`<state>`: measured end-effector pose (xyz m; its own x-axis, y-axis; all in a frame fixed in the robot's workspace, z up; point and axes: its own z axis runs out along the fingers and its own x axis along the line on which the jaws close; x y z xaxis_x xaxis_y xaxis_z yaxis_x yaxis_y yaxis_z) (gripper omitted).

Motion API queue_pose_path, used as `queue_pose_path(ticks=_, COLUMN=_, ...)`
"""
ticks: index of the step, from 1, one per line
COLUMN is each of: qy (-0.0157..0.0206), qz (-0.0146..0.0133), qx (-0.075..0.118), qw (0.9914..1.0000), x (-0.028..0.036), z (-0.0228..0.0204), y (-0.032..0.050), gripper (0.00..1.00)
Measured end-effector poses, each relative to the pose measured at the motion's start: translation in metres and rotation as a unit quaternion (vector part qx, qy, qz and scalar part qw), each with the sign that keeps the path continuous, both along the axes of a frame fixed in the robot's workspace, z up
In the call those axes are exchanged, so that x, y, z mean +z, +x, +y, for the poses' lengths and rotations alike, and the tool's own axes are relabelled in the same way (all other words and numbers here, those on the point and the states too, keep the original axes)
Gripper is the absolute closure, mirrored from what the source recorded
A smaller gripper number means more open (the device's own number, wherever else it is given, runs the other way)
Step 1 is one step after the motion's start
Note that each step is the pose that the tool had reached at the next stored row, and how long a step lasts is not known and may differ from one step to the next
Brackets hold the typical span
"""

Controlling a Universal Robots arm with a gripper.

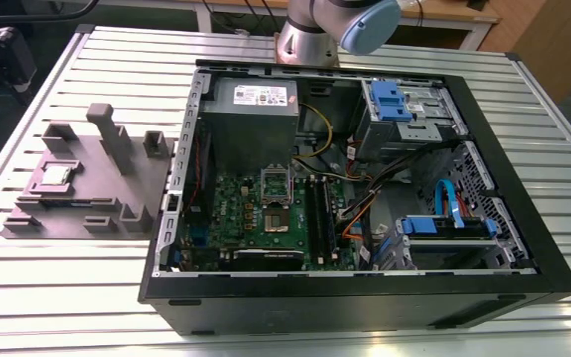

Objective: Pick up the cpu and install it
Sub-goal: 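Pick up the cpu and move it towards the insertion slot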

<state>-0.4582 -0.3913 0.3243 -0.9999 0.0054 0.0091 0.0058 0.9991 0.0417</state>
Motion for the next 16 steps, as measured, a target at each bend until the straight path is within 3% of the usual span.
queue_pose_path(ticks=16, qy=0.0001, qz=-0.0001, qx=0.0, qw=1.0, x=-0.0044, z=0.0, y=0.0, gripper=0.29)
